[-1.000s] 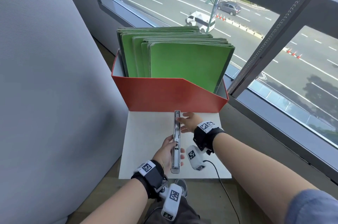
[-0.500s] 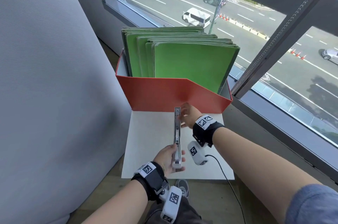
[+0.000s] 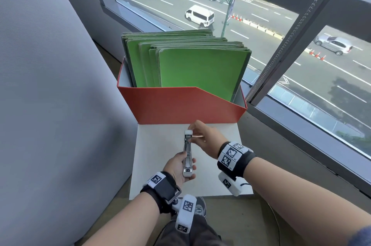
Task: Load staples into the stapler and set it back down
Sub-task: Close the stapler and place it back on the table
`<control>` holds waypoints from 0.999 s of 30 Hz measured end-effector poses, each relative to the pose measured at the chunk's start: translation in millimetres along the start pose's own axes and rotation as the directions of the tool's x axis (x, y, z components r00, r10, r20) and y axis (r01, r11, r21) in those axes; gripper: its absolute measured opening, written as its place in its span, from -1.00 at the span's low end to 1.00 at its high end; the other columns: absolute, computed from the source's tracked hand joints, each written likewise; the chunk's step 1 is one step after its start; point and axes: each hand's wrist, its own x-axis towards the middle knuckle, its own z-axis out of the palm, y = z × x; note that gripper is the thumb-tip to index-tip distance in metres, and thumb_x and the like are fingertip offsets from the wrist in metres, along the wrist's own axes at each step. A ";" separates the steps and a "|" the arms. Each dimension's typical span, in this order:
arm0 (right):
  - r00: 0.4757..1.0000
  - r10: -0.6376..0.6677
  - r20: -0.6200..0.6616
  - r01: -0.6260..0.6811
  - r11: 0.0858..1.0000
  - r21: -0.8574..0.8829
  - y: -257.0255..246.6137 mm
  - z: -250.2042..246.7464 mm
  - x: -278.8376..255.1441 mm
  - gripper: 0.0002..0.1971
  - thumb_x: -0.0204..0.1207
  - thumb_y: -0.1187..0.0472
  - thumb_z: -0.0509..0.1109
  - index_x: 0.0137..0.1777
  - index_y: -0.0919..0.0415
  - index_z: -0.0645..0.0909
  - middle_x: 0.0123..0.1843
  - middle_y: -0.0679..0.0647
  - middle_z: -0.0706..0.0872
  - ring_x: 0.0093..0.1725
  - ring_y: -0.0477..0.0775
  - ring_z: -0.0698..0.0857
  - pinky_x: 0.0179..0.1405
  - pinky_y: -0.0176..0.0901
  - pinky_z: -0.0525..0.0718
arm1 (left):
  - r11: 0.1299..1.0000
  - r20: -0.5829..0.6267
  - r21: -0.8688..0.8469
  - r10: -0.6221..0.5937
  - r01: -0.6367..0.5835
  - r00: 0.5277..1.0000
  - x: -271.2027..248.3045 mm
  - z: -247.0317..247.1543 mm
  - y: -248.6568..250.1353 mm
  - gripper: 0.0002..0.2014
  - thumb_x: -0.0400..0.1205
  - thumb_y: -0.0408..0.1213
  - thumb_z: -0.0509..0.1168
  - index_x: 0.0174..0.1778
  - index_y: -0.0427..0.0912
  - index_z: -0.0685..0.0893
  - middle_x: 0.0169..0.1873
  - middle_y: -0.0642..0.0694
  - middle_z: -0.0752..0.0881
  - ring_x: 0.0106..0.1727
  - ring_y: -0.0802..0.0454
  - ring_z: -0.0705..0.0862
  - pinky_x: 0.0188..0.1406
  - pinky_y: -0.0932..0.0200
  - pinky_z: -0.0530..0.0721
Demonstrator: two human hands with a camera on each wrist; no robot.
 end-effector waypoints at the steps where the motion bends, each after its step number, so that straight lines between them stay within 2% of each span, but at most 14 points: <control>1: 1.000 -0.016 0.004 0.016 1.000 -0.015 1.4 -0.3 -4.9 -0.81 0.53 0.29 0.40 0.10 0.19 0.50 0.11 0.13 0.80 0.14 0.00 0.75 0.14 -0.13 0.74 | 1.000 0.006 -0.002 -0.002 0.002 1.000 0.1 0.9 0.2 -0.83 0.69 -0.14 0.09 -0.02 -0.10 0.54 -0.29 -0.12 0.68 -0.41 -0.01 0.60 -0.55 0.21 0.60; 4: 0.998 -0.043 0.046 0.047 0.996 -0.082 6.1 1.7 -19.8 -0.79 0.55 0.22 0.38 0.15 0.13 0.50 0.16 0.13 0.77 0.20 0.14 0.73 0.19 0.06 0.73 | 1.000 0.023 -0.021 -0.003 0.004 1.000 -2.6 5.4 2.6 -0.71 0.68 -0.02 0.11 -0.12 -0.13 0.60 -0.34 -0.11 0.67 -0.42 0.00 0.60 -0.54 0.21 0.58; 7: 0.995 -0.040 0.086 0.054 0.985 -0.163 8.9 5.7 -32.2 -0.76 0.56 0.15 0.37 0.18 0.04 0.47 0.23 0.13 0.75 0.14 0.23 0.73 0.15 0.18 0.71 | 0.999 0.044 -0.047 0.015 -0.012 0.999 -5.2 9.9 4.7 -0.54 0.66 0.17 0.02 -0.18 -0.12 0.63 -0.39 -0.10 0.61 -0.40 -0.02 0.56 -0.51 0.19 0.54; 9: 0.994 -0.047 0.099 0.067 0.977 -0.203 9.9 9.8 -39.2 -0.73 0.56 0.17 0.37 0.23 0.10 0.50 0.28 0.09 0.73 0.11 0.25 0.73 0.13 0.16 0.69 | 0.998 0.069 -0.052 0.022 -0.019 0.997 -5.3 10.7 5.1 -0.49 0.61 0.26 0.03 -0.15 -0.10 0.64 -0.45 -0.08 0.57 -0.42 0.01 0.54 -0.52 0.20 0.52; 11: 0.991 -0.088 0.102 0.109 0.969 -0.221 11.4 14.3 -45.8 -0.67 0.55 0.20 0.37 0.31 0.13 0.52 0.30 0.03 0.71 0.09 0.22 0.73 0.14 0.10 0.68 | 0.999 0.097 -0.040 0.023 -0.019 0.995 -5.1 10.5 4.8 -0.51 0.55 0.30 0.12 -0.12 -0.07 0.67 -0.45 -0.04 0.56 -0.47 0.06 0.51 -0.55 0.21 0.54; 13: 0.984 -0.135 0.112 0.157 0.963 -0.219 13.0 17.6 -51.2 -0.62 0.54 0.20 0.38 0.36 0.15 0.51 0.31 0.01 0.70 0.10 0.16 0.73 0.16 -0.02 0.67 | 0.999 0.105 -0.024 0.032 -0.030 0.994 -4.2 9.1 3.9 -0.59 0.54 0.25 0.21 -0.07 -0.04 0.68 -0.38 -0.03 0.58 -0.50 0.08 0.50 -0.56 0.22 0.55; 16: 0.985 -0.160 0.068 0.169 0.973 -0.159 18.3 21.6 -57.6 -0.67 0.55 0.06 0.39 0.27 0.13 0.58 0.37 0.01 0.65 0.16 0.05 0.71 0.17 -0.08 0.68 | 0.998 0.114 0.020 0.057 -0.059 0.992 -4.0 6.6 1.7 -0.66 0.57 0.11 0.27 0.02 -0.09 0.63 -0.35 -0.02 0.58 -0.56 0.11 0.48 -0.56 0.22 0.59; 18: 0.997 -0.070 -0.026 0.069 0.997 -0.046 21.2 25.6 -59.0 -0.67 0.53 -0.02 0.38 0.23 0.09 0.60 0.41 0.02 0.59 0.23 -0.01 0.66 0.20 -0.15 0.68 | 0.996 0.110 0.031 0.081 -0.085 0.991 -1.9 3.4 -0.6 -0.67 0.57 0.02 0.32 0.08 -0.15 0.62 -0.32 -0.06 0.61 -0.50 0.09 0.57 -0.49 0.15 0.68; 19: 0.998 0.030 -0.049 -0.028 0.999 0.037 23.6 28.4 -58.0 -0.62 0.52 -0.04 0.39 0.28 0.09 0.56 0.39 0.01 0.57 0.27 -0.02 0.63 0.20 -0.20 0.67 | 0.994 0.105 0.034 0.096 -0.100 0.990 -0.7 1.8 -1.8 -0.68 0.57 -0.03 0.34 0.10 -0.19 0.62 -0.30 -0.09 0.63 -0.45 0.05 0.62 -0.42 0.09 0.73; 21: 0.964 0.264 0.027 -0.264 0.944 0.199 27.9 34.6 -54.9 -0.46 0.51 -0.04 0.41 0.43 0.13 0.41 0.35 -0.02 0.54 0.31 0.02 0.61 0.18 -0.18 0.66 | 0.991 0.098 0.048 0.123 -0.128 0.988 0.9 0.0 -4.2 -0.71 0.58 -0.14 0.35 0.12 -0.25 0.63 -0.20 -0.19 0.69 -0.30 -0.06 0.69 -0.24 -0.04 0.80; 23: 0.905 0.391 0.168 -0.425 0.821 0.382 34.8 42.5 -51.1 -0.37 0.50 0.03 0.44 0.50 0.20 0.32 0.36 0.12 0.58 0.28 0.15 0.66 0.22 0.03 0.70 | 0.986 0.098 0.083 0.139 -0.147 0.985 1.2 -0.2 -6.6 -0.69 0.59 -0.19 0.34 0.19 -0.27 0.64 -0.06 -0.25 0.75 -0.18 -0.13 0.72 -0.21 -0.02 0.79; 25: 0.879 0.409 0.245 -0.474 0.694 0.542 38.1 47.7 -49.6 -0.46 0.52 0.19 0.44 0.46 0.28 0.40 0.31 0.33 0.64 0.22 0.27 0.70 0.23 0.20 0.71 | 0.982 0.094 0.100 0.151 -0.160 0.984 0.7 -0.6 -8.2 -0.71 0.60 -0.23 0.33 0.21 -0.25 0.64 -0.05 -0.25 0.78 -0.24 -0.10 0.75 -0.37 0.10 0.76; 26: 0.882 0.400 0.250 -0.468 0.672 0.574 38.6 49.1 -49.6 -0.52 0.52 0.26 0.44 0.42 0.30 0.45 0.25 0.36 0.67 0.17 0.29 0.72 0.22 0.24 0.71 | 0.982 0.088 0.100 0.155 -0.163 0.984 1.1 -1.5 -8.8 -0.73 0.60 -0.27 0.32 0.21 -0.25 0.64 -0.09 -0.22 0.80 -0.27 -0.08 0.76 -0.40 0.12 0.74; 30: 0.896 0.367 0.250 -0.442 0.688 0.575 39.3 54.6 -52.5 -0.61 0.51 0.36 0.43 0.33 0.27 0.50 0.09 0.28 0.71 -0.02 0.17 0.75 0.13 0.18 0.76 | 0.983 0.064 0.099 0.151 -0.157 0.986 4.9 -5.8 -13.3 -0.80 0.61 -0.36 0.31 0.14 -0.20 0.62 -0.16 -0.17 0.80 -0.24 -0.09 0.76 -0.31 0.05 0.76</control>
